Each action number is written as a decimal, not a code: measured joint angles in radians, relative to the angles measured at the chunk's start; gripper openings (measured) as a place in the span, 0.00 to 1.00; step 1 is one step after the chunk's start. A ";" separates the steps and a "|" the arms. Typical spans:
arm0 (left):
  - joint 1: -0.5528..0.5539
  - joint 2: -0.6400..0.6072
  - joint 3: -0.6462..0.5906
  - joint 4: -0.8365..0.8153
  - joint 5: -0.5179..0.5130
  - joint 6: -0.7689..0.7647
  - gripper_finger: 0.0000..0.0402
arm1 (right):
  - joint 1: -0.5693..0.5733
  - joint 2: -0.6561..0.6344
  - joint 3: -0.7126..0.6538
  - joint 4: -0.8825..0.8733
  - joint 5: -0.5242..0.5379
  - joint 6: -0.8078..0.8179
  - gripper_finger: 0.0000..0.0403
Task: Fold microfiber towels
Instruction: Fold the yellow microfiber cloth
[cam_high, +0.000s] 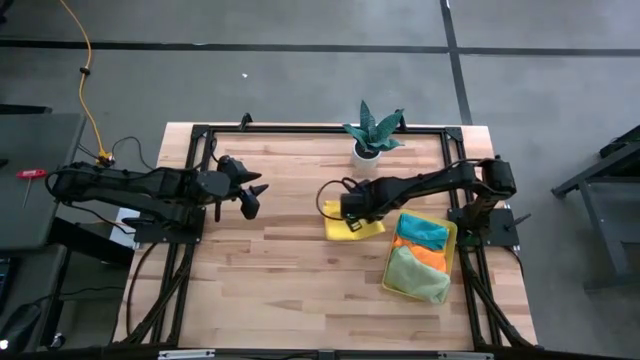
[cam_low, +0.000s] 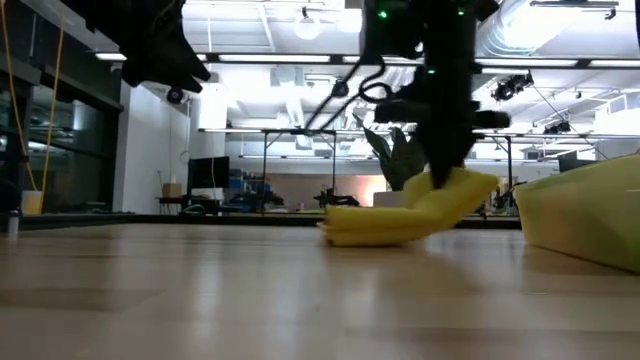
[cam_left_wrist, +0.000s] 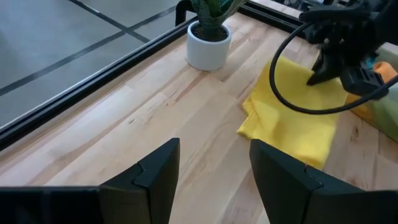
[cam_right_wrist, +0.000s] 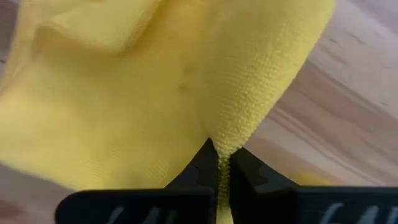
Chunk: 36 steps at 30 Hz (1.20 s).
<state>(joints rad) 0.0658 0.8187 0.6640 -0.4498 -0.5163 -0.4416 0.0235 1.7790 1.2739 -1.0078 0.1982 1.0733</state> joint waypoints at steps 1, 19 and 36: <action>0.000 0.002 0.000 0.000 0.000 0.000 0.46 | 0.000 -0.003 0.000 -0.036 0.000 -0.001 0.00; 0.000 0.078 0.000 0.007 0.008 -0.026 0.46 | -0.068 -0.018 0.000 -0.180 0.133 -0.012 0.00; 0.000 0.115 0.000 0.039 0.011 -0.027 0.46 | -0.044 0.010 0.000 0.100 0.061 0.049 0.00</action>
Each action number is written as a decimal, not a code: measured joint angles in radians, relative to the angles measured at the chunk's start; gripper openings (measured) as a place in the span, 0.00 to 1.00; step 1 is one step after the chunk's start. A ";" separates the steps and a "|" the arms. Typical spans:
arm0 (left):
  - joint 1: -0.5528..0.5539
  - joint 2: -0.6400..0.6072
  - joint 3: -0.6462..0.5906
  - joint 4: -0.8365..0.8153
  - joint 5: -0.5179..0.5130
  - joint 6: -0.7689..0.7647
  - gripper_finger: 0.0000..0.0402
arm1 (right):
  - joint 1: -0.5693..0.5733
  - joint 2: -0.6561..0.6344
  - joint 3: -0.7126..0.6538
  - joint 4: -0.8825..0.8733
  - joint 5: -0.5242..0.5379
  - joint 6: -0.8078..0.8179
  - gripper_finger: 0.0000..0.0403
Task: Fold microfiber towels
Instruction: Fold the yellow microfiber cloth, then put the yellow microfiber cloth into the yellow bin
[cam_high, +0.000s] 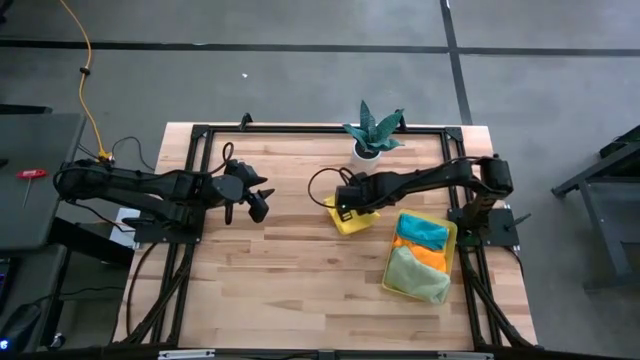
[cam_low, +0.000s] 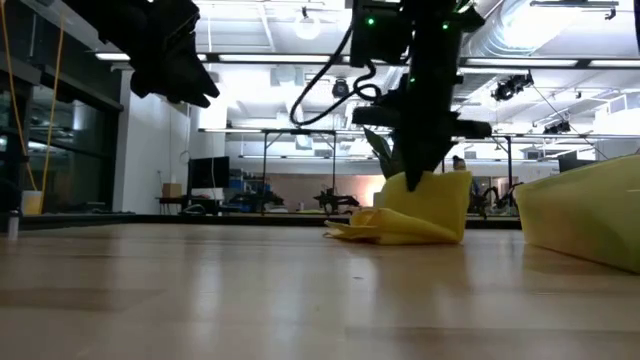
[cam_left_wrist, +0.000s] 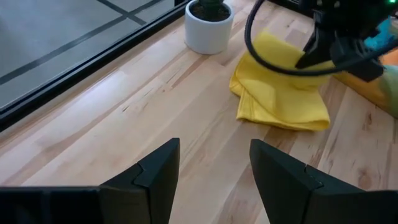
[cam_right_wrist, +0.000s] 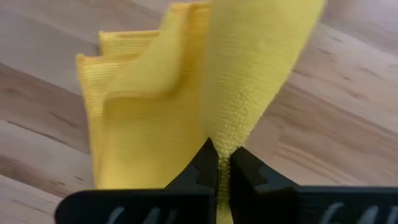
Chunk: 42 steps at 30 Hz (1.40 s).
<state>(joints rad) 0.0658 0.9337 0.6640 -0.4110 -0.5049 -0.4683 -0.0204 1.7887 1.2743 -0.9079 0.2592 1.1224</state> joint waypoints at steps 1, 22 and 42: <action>0.000 0.000 0.000 0.000 0.000 0.000 0.46 | 0.004 0.009 0.000 0.017 -0.003 -0.003 0.00; 0.000 -0.001 0.000 -0.002 0.000 0.001 0.46 | 0.050 0.086 0.000 0.330 -0.142 -0.136 0.06; 0.000 -0.001 0.000 -0.003 -0.001 0.018 0.46 | 0.050 0.091 0.000 0.539 -0.413 -0.274 0.44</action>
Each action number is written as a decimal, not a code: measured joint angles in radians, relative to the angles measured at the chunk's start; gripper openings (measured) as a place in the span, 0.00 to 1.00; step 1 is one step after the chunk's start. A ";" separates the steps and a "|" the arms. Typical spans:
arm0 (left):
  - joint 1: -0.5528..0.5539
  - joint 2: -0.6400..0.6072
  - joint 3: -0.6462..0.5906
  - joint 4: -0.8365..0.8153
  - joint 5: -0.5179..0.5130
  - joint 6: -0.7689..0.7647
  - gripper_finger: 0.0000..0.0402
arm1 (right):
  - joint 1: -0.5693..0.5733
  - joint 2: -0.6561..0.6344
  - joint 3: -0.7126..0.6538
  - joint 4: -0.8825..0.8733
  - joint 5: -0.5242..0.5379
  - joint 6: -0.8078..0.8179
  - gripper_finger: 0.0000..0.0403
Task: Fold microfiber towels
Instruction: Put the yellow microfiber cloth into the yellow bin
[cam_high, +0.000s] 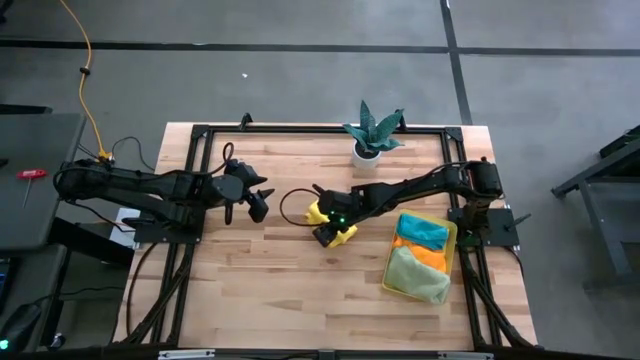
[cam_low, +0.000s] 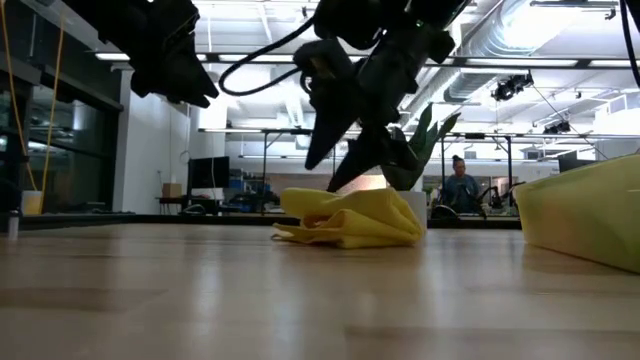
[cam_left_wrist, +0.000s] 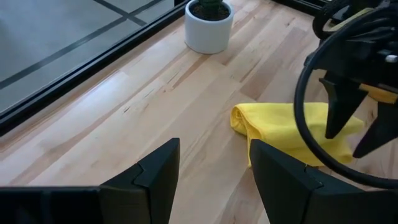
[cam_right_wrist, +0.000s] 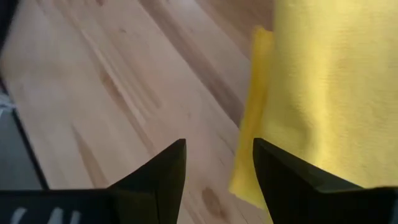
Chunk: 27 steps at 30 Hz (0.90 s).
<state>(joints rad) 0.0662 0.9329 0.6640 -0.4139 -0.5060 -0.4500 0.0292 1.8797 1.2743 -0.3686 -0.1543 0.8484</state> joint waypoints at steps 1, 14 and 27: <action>0.000 0.000 0.000 0.000 0.000 0.000 0.46 | -0.001 0.002 0.000 0.014 -0.006 -0.011 0.44; 0.000 0.000 0.000 0.001 -0.003 -0.007 0.46 | -0.054 -0.076 0.053 -0.224 0.211 -0.026 0.44; 0.000 0.000 0.000 0.001 -0.003 -0.011 0.46 | -0.108 -0.002 -0.016 -0.209 0.138 0.045 0.44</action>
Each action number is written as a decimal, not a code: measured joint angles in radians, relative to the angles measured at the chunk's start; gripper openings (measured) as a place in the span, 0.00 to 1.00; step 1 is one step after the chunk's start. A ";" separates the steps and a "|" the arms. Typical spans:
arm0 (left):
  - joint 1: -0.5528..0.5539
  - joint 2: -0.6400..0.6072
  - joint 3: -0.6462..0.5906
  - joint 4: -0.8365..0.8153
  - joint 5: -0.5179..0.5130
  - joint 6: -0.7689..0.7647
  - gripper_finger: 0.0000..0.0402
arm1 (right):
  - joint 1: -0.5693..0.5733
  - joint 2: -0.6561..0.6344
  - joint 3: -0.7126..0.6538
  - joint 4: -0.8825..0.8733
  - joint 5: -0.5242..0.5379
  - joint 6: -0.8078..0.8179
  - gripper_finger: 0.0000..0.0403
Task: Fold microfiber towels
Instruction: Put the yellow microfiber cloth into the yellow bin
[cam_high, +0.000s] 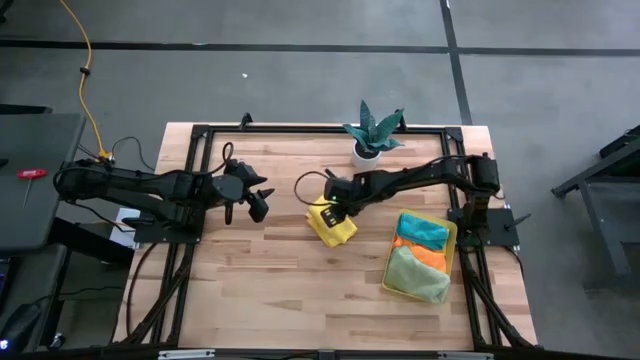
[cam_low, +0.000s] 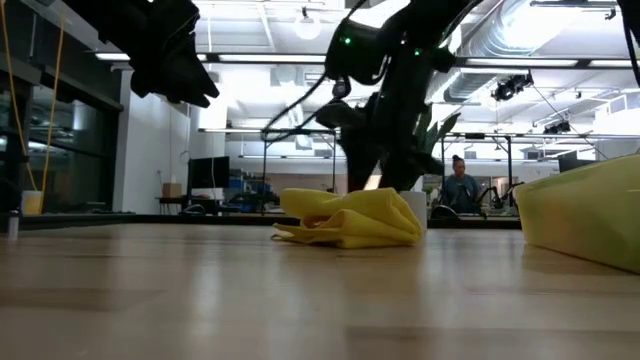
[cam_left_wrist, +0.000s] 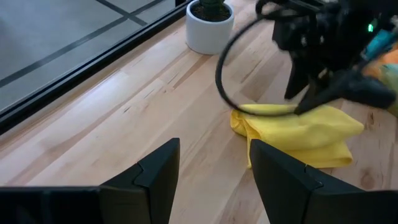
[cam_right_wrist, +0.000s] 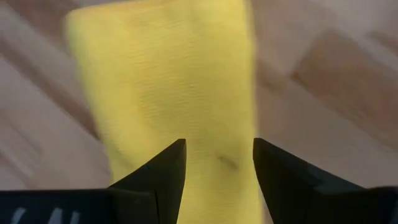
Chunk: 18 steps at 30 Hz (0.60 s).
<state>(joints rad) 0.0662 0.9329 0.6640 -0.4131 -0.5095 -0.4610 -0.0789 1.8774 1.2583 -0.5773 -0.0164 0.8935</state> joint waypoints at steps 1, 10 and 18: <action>0.000 0.000 0.000 0.001 0.000 -0.005 0.46 | 0.001 0.008 0.000 0.018 -0.014 -0.016 0.44; 0.000 0.000 0.000 -0.001 0.021 -0.011 0.46 | 0.012 0.077 0.000 0.020 -0.008 -0.004 0.44; 0.000 0.000 0.000 -0.003 0.025 -0.009 0.46 | 0.038 0.111 0.005 0.021 0.014 0.019 0.34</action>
<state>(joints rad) 0.0662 0.9329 0.6640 -0.4160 -0.4847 -0.4702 -0.0409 1.9883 1.2635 -0.5558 -0.0029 0.9129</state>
